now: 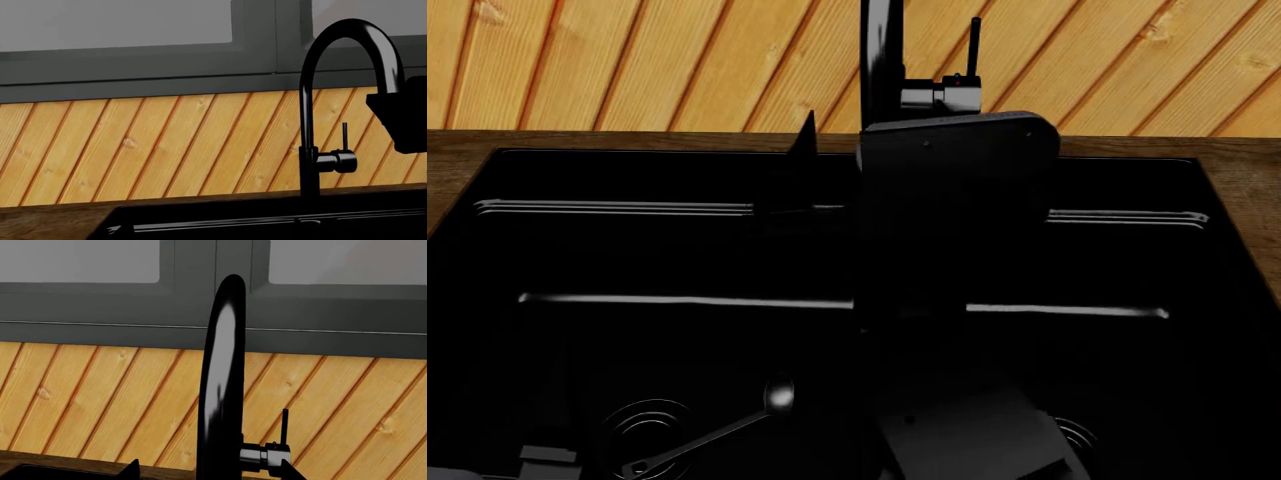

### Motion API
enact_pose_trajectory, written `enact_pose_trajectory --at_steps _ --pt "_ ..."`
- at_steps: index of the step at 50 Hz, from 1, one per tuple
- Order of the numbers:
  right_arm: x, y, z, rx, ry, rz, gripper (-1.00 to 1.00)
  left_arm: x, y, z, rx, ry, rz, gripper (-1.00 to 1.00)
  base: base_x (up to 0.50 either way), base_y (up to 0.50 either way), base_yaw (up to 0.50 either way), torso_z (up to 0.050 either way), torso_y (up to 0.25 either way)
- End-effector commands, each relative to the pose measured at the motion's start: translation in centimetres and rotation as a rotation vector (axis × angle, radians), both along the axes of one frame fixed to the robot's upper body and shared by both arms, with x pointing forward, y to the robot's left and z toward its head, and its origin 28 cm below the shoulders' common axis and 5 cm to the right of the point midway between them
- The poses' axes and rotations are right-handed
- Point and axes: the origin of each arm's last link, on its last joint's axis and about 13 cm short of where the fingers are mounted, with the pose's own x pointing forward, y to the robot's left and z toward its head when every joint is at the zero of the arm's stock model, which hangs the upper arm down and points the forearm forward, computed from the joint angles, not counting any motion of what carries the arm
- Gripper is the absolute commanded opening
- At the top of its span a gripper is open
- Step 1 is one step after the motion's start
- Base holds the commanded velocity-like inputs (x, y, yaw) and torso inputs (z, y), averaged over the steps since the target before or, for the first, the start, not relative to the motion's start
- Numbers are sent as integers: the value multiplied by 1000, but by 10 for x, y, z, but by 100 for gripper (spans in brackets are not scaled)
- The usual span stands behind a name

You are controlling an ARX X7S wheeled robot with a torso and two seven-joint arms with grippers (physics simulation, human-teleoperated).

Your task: Turn the sink spout to the right.

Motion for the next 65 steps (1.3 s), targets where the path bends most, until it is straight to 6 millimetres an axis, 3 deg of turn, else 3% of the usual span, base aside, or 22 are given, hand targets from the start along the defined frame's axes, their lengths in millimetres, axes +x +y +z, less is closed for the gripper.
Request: enact_pose_trajectory --at_steps 1,33,49,65 --pt "12 3 0 -7 2 5 100 0 0 0 9 -1 -1 100 0 0 0 0 0" --pt "37 6 6 -30 5 3 100 0 -1 -1 12 -5 -5 100 0 0 0 0 0" --pt "47 -5 9 -31 11 -58 100 0 -1 -1 8 -3 -6 100 0 0 0 0 0" --pt "41 -22 11 -30 10 -129 100 -1 -2 -1 17 -7 -11 100 0 0 0 0 0"
